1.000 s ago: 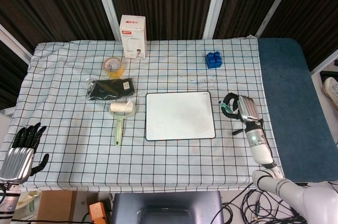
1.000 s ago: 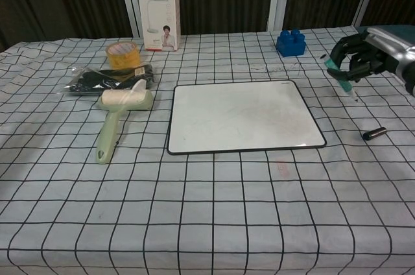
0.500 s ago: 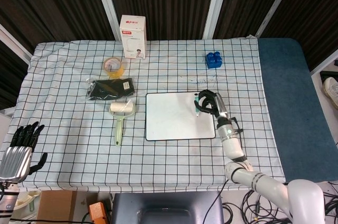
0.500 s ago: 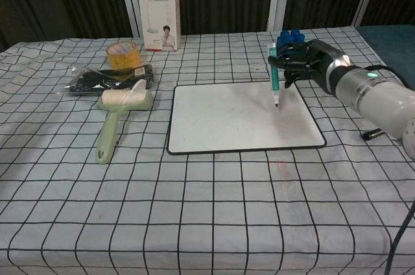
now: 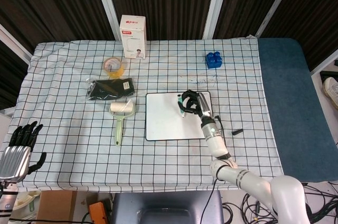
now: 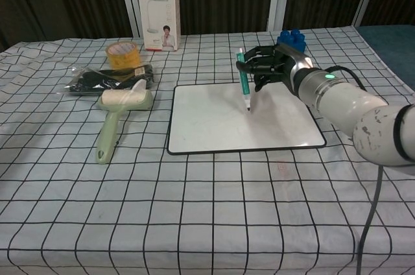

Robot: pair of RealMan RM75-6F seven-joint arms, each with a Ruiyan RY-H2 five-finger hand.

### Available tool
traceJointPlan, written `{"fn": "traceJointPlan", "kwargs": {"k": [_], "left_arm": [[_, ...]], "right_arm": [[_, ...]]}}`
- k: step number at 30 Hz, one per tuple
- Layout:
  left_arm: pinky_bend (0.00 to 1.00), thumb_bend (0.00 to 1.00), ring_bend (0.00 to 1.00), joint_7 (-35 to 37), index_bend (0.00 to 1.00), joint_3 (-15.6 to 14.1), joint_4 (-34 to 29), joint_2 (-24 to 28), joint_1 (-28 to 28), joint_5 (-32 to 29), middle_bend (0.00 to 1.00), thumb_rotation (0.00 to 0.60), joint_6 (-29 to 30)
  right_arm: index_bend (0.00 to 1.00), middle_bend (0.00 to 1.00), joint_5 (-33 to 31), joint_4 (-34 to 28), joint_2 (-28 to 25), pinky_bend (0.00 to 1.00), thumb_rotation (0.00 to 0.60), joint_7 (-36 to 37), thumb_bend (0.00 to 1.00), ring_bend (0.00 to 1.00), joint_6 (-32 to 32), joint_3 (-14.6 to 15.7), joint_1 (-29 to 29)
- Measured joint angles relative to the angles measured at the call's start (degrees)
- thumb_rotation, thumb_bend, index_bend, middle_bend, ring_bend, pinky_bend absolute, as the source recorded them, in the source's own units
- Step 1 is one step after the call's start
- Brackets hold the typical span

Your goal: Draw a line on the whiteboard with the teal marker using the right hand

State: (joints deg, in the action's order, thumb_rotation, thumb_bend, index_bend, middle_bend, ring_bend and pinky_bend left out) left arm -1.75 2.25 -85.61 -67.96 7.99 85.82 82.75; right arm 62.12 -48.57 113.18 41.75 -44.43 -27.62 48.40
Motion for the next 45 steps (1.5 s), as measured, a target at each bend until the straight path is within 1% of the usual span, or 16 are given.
{"fn": "traceJointPlan", "kwargs": {"k": [7,18,24,34,39,42,45], "left_arm": [[0.02,0.40,0.00,0.0,0.00,0.0,-0.1,0.1,0.0,-0.1,0.00,0.600,0.0],[0.02,0.40,0.00,-0.2,0.00,0.1,-0.2,0.0,-0.1,-0.1,0.00,0.600,0.2],[0.02,0.40,0.00,0.0,0.00,0.0,-0.3,0.2,-0.3,0.3,0.00,0.600,0.9],[0.02,0.40,0.00,0.2,0.00,-0.4,-0.4,0.3,-0.5,1.3,0.00,0.600,1.4],[0.02,0.40,0.00,0.0,0.00,-0.7,-0.5,0.3,-0.7,2.2,0.01,0.600,2.0],[0.02,0.40,0.00,-0.2,0.00,-0.9,-0.4,0.1,-0.9,2.5,0.00,0.600,2.4],[0.02,0.40,0.00,-0.2,0.00,-0.8,-0.4,0.1,-0.8,2.4,0.00,0.600,2.2]], "right_arm": [[1.00,0.79,0.2,3.0,1.4,0.64,0.600,0.2,0.44,0.69,0.9,0.0,0.7],[1.00,0.79,0.8,4.6,1.3,0.64,0.600,0.1,0.44,0.69,2.1,0.5,0.5],[1.00,0.79,1.6,4.1,0.3,0.64,0.600,-0.1,0.44,0.69,1.9,1.7,-1.2],[1.00,0.79,2.9,-1.7,-4.0,0.64,0.600,0.0,0.44,0.69,0.8,5.2,-6.9],[1.00,0.80,2.9,-4.0,-5.3,0.64,0.600,0.6,0.44,0.69,0.7,5.4,-8.4],[1.00,0.80,3.0,-8.3,-7.5,0.64,0.600,1.8,0.44,0.69,0.0,5.1,-9.5],[1.00,0.80,2.9,-13.0,-9.9,0.64,0.600,2.4,0.44,0.69,-0.7,3.9,-10.2]]}}
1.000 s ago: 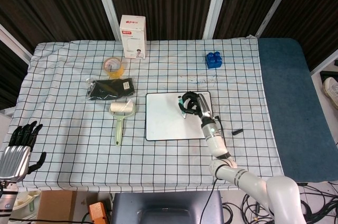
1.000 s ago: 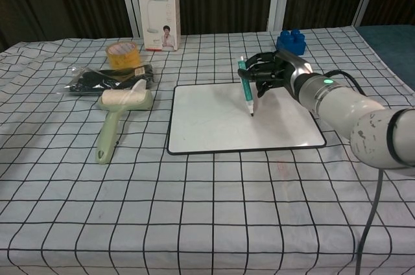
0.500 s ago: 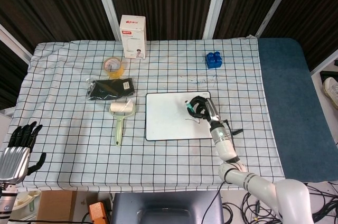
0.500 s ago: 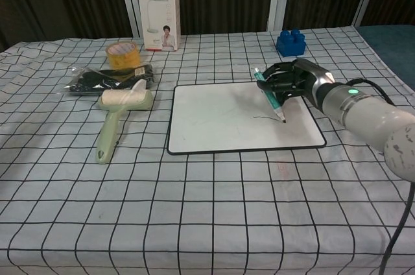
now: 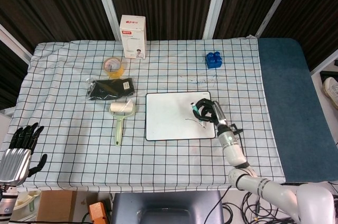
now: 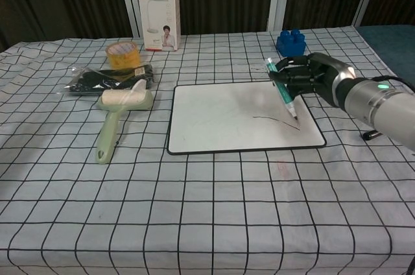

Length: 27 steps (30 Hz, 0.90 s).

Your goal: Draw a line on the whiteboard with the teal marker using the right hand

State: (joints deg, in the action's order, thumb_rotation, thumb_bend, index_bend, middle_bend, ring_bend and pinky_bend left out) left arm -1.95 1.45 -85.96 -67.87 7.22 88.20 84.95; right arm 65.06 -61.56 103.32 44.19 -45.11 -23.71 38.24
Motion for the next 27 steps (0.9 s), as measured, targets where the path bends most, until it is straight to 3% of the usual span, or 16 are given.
{"fn": "traceJointPlan", "kwargs": {"k": [5,10,19,27], "left_arm": [[0.02,0.40,0.00,0.0,0.00,0.3,0.0,0.1,0.1,-0.6,0.00,0.600,-0.4],[0.02,0.40,0.00,0.0,0.00,0.6,0.1,0.0,0.2,-1.2,0.01,0.600,-0.6],[0.02,0.40,0.00,0.1,0.00,0.8,0.0,0.2,0.3,-1.9,0.01,0.600,-1.3],[0.02,0.40,0.00,0.3,0.00,0.9,-0.1,0.3,0.5,-2.3,0.01,0.600,-1.7]], "right_arm": [[1.00,0.80,-1.5,-1.7,-0.7,0.64,0.600,-1.4,0.44,0.69,-0.7,-2.9,1.4],[1.00,0.80,-2.7,3.2,2.4,0.64,0.600,-4.0,0.44,0.69,-0.5,-3.4,4.0],[1.00,0.80,-2.1,16.1,9.8,0.64,0.600,-5.7,0.44,0.69,0.2,-2.5,8.1],[1.00,0.80,0.9,21.7,12.8,0.64,0.600,-3.3,0.44,0.69,-0.1,-1.2,9.7]]}}
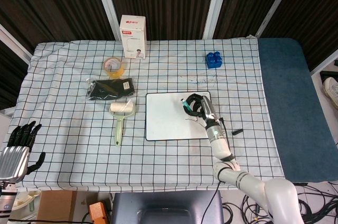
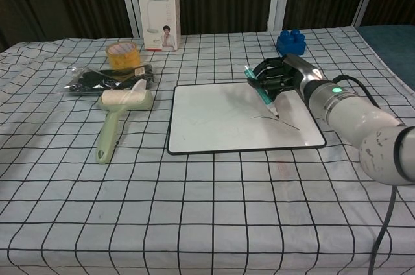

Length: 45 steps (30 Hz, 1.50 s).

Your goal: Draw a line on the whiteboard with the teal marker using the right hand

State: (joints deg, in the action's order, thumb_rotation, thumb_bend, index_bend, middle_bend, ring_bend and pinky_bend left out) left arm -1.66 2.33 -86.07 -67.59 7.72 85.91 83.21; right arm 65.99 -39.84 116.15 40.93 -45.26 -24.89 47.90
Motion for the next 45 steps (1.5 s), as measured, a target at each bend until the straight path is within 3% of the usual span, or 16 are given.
{"fn": "traceJointPlan", "kwargs": {"k": [27,45], "left_arm": [[0.02,0.40,0.00,-0.1,0.00,-0.7,-0.4,0.1,0.1,0.6,0.01,0.600,-0.6],[0.02,0.40,0.00,-1.4,0.00,0.1,-0.3,-0.2,0.3,-1.2,0.01,0.600,-1.3]], "right_arm": [[1.00,0.80,2.3,6.2,2.4,0.64,0.600,0.8,0.44,0.69,-0.3,1.4,0.9],[1.00,0.80,5.5,20.9,5.9,0.64,0.600,2.6,0.44,0.69,0.3,3.6,4.6]]}}
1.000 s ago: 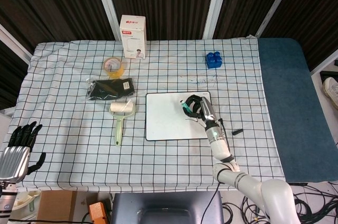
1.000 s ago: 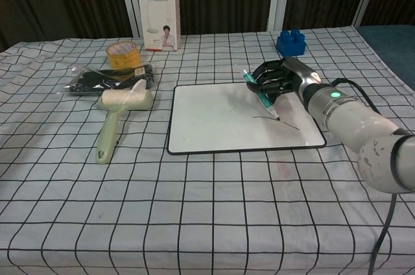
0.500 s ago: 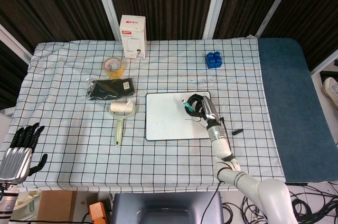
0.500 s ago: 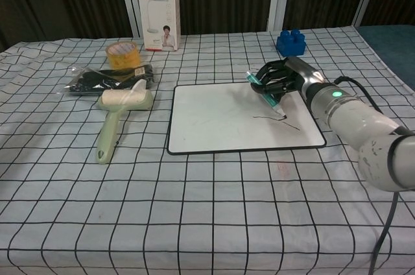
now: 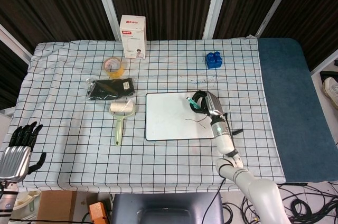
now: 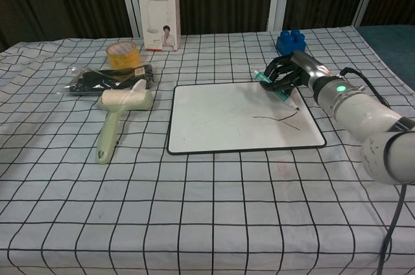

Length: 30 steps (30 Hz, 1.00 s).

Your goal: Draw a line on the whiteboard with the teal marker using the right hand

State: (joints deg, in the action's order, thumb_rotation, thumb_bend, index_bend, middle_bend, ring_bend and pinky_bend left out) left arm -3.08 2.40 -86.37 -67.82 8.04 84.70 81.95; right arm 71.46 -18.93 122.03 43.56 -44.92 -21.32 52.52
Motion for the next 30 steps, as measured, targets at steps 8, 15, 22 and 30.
{"fn": "traceJointPlan", "kwargs": {"k": [8,15,22,30], "left_arm": [[0.02,0.40,0.00,-0.2,0.00,0.1,-0.2,-0.1,-0.1,0.0,0.01,0.600,0.5],[0.02,0.40,0.00,-0.2,0.00,-0.2,-0.3,-0.1,-0.4,1.0,0.01,0.600,1.2],[0.02,0.40,0.00,-0.9,0.00,-1.1,-0.7,-0.2,-0.7,3.1,0.01,0.600,2.2],[0.02,0.40,0.00,-1.4,0.00,-2.3,-0.7,-0.7,-1.2,5.7,0.00,0.600,3.7]], "right_arm": [[1.00,0.80,1.7,1.0,-0.6,0.64,0.600,2.3,0.44,0.69,-3.1,1.1,0.5],[1.00,0.80,4.9,-4.7,-6.9,0.65,0.600,1.4,0.44,0.69,-11.1,3.8,-2.6],[1.00,0.80,7.2,-15.3,-17.5,0.67,0.600,-12.3,0.44,0.70,-13.2,8.7,-9.4],[0.96,0.79,5.3,-24.7,-24.6,0.67,0.600,-28.6,0.44,0.68,-9.2,12.8,-15.8]]}}
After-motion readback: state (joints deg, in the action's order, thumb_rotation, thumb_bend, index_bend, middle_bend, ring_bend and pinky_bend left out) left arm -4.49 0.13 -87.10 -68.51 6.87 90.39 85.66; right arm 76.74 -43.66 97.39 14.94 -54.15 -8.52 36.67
